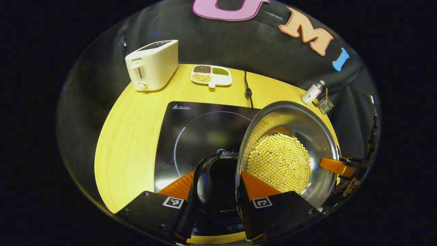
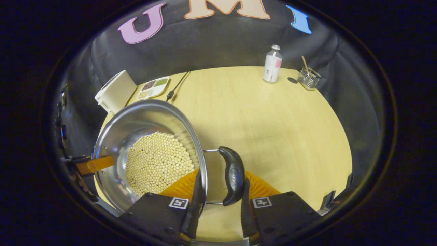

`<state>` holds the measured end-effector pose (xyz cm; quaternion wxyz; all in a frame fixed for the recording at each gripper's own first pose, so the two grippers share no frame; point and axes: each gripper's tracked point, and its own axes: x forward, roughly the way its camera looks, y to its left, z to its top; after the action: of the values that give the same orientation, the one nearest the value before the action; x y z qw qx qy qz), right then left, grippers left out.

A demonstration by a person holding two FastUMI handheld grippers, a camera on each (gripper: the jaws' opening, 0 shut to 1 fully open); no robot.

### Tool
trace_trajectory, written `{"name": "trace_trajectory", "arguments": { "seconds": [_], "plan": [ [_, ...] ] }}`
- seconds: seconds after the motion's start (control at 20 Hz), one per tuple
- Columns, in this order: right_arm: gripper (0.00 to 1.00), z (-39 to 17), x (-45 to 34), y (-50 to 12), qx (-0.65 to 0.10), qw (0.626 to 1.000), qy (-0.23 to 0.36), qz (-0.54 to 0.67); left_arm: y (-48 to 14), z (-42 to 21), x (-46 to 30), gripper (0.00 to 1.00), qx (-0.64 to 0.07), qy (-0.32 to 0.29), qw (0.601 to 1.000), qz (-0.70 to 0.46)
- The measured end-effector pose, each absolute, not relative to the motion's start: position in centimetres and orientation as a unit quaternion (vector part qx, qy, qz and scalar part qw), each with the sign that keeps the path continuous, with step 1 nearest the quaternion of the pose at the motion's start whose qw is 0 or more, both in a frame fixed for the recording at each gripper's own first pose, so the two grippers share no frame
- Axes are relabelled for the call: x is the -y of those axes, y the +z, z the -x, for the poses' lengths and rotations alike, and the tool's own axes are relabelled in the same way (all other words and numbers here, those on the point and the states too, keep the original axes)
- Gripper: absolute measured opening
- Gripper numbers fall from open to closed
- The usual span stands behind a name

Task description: First push the handle of the pot to place it horizontally, then grasp the pot with both hands and set it on the induction cooktop.

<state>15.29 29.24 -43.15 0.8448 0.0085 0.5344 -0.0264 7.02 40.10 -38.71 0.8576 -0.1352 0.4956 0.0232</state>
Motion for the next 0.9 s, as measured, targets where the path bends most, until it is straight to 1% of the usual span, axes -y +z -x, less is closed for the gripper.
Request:
{"name": "trace_trajectory", "arguments": {
  "seconds": [0.15, 0.35, 0.4, 0.45, 0.5, 0.55, 0.75, 0.8, 0.9],
  "plan": [
    [0.48, -15.2, -31.2, -43.3, -0.541, 0.840, -0.027, -0.005, -38.9, -7.1, -42.0, 0.60, -0.494, 0.023, 0.858, 0.138],
    [0.49, -16.1, -33.5, -43.9, -0.546, 0.837, -0.028, -0.004, -39.0, -7.9, -44.5, 0.57, -0.488, 0.022, 0.863, 0.129],
    [0.53, -16.3, -34.1, -44.0, -0.546, 0.837, -0.029, -0.005, -39.1, -8.2, -45.0, 0.58, -0.486, 0.022, 0.864, 0.128],
    [0.53, -16.7, -34.8, -44.1, -0.547, 0.837, -0.029, -0.005, -39.0, -8.5, -45.7, 0.58, -0.485, 0.024, 0.865, 0.127],
    [0.49, -17.1, -35.5, -44.2, -0.548, 0.836, -0.028, -0.004, -39.0, -8.6, -46.3, 0.57, -0.485, 0.025, 0.865, 0.125],
    [0.53, -17.3, -36.2, -44.3, -0.548, 0.836, -0.027, -0.005, -39.0, -8.9, -47.0, 0.58, -0.484, 0.026, 0.866, 0.123],
    [0.53, -18.2, -39.0, -44.9, -0.548, 0.836, -0.021, -0.010, -39.1, -9.2, -49.6, 0.58, -0.479, 0.031, 0.871, 0.108],
    [0.49, -18.5, -39.4, -44.9, -0.546, 0.837, -0.020, -0.009, -39.1, -9.2, -49.9, 0.58, -0.478, 0.033, 0.871, 0.111],
    [0.49, -19.0, -40.1, -45.0, -0.547, 0.837, -0.017, -0.009, -39.0, -9.3, -50.5, 0.58, -0.474, 0.036, 0.873, 0.107]
  ]
}}
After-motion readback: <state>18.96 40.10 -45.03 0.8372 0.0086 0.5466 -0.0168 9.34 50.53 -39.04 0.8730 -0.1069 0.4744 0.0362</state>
